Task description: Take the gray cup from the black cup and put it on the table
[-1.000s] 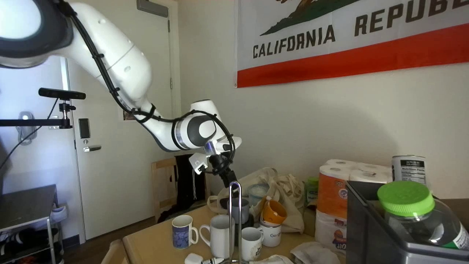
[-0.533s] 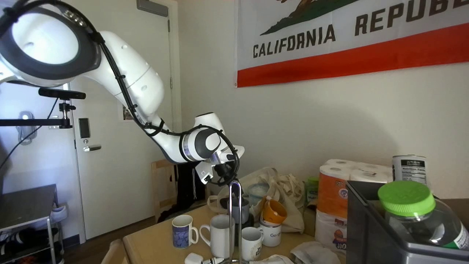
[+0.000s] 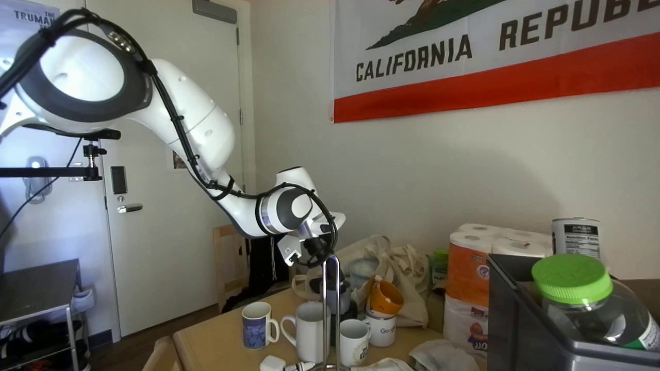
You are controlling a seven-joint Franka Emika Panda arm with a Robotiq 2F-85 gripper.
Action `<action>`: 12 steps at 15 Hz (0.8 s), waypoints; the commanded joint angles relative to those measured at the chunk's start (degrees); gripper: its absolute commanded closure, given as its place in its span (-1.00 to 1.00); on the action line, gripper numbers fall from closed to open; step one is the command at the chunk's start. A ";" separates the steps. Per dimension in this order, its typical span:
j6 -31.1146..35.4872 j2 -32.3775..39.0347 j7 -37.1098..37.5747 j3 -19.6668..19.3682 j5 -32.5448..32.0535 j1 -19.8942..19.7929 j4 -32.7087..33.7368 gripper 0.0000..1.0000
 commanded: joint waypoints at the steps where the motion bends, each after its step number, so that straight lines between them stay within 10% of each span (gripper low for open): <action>1: -2.09 0.99 3.31 -2.01 -0.87 1.96 1.50 -1.00; 3: -2.13 1.33 3.84 -2.46 -0.93 2.34 1.62 -1.00; 4: -2.19 1.45 4.23 -2.67 -0.99 2.56 1.65 -0.62; 12: -3.62 1.43 5.35 -3.66 -1.47 2.94 2.13 0.58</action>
